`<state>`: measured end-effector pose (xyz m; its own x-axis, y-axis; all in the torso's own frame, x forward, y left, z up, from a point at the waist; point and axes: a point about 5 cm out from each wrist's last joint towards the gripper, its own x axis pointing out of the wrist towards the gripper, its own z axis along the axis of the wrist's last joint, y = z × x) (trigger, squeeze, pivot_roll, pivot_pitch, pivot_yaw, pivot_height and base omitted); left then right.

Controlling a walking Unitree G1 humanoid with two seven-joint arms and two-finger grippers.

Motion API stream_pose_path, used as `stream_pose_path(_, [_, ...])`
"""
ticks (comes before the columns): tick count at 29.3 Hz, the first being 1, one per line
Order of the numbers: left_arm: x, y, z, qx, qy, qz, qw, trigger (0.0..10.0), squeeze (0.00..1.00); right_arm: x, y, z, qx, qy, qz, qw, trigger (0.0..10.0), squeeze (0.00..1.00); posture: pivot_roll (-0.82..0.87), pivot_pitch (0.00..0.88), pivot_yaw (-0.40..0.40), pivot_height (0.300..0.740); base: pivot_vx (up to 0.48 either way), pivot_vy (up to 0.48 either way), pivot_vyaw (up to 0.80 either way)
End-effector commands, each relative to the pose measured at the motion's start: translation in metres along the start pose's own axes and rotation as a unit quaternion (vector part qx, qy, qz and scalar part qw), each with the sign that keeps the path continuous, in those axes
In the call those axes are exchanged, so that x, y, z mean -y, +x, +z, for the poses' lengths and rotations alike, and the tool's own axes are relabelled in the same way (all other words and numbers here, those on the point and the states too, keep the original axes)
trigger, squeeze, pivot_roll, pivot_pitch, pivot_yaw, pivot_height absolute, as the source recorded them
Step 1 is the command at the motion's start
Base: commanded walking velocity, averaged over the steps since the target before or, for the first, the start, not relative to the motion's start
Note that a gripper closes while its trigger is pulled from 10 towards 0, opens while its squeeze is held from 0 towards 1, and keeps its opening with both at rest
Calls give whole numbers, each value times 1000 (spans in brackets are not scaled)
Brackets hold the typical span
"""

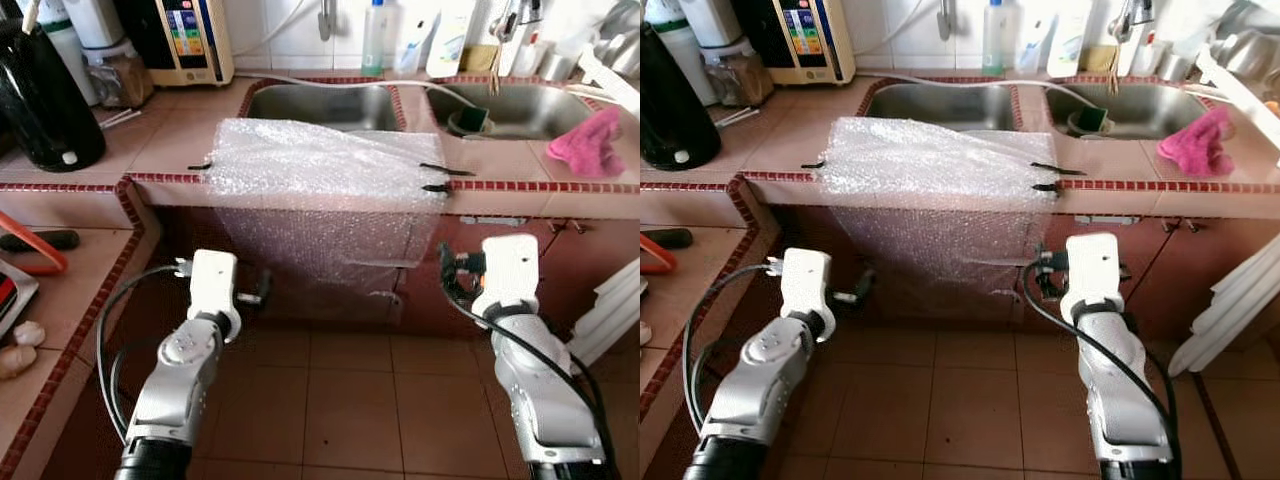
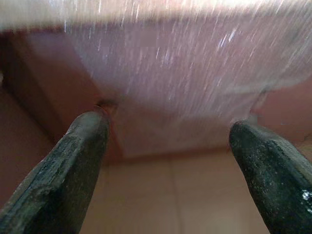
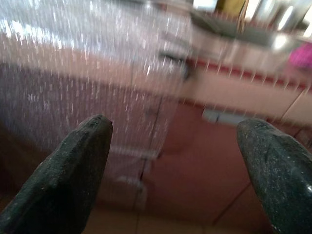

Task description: Kitchen organization

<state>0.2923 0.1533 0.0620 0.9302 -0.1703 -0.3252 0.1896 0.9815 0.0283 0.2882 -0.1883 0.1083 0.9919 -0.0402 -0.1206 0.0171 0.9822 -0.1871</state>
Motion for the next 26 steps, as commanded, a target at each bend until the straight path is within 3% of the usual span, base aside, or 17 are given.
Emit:
stream_pose_path(1, [-5,-3,-17,-24,15,0,1000,10000,0,1,-3,-16,-25,6,-5,1000,10000,0,-15,0,46,740,0,0,-769])
stream_pose_path(3, [-5,-3,-17,-24,15,0,1000,10000,0,1,-3,-16,-25,6,-5,1000,10000,0,-15,0,46,740,0,0,-769])
stream_pose_path(5, [-9,-3,-29,-42,21,2,999,10000,0,-1,-5,-32,-52,25,-5,998,10000,0,-14,0,47,740,0,0,-769])
stream_pose_path(11, [-11,-2,-44,-62,23,1,998,10000,0,-1,-9,-51,-80,48,-11,996,10000,0,-20,0,44,740,0,0,-769])
stream_pose_path(26, [-6,4,-32,-17,24,-10,1000,10000,0,-6,-11,-54,-73,53,-9,996,10000,0,-23,0,49,740,0,0,-769])
